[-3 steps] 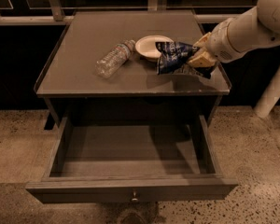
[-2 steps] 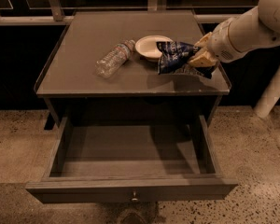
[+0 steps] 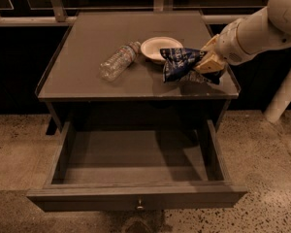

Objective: Pick blue chip bag from top drawer and place on counter

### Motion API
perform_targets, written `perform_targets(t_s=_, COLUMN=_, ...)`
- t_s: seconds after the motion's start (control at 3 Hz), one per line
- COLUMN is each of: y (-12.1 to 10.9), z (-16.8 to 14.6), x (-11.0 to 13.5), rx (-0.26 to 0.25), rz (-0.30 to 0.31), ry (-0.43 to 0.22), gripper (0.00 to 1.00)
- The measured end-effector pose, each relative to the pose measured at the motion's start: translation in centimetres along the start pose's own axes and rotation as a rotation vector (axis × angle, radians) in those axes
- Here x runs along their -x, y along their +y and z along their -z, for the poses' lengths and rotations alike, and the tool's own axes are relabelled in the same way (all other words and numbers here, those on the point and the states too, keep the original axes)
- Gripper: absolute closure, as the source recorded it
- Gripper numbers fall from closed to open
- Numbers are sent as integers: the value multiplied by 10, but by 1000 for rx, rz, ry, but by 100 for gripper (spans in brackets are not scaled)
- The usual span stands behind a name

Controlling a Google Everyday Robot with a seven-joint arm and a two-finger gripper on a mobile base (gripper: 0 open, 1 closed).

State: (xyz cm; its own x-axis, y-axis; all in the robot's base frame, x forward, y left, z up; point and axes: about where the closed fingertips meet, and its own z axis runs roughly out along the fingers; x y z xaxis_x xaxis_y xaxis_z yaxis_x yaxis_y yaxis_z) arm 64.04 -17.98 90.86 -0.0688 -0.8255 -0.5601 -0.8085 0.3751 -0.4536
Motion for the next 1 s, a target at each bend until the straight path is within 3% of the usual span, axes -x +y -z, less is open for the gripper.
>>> perform_targets(t_s=0.33, y=0, z=0, x=0, rx=0, rz=0, ry=0, gripper=12)
perform_targets(t_s=0.67, y=0, z=0, x=0, rx=0, rz=0, ry=0, gripper=0)
perform_targets(t_s=1.0, y=0, z=0, x=0, rx=0, rz=0, ry=0, gripper=0)
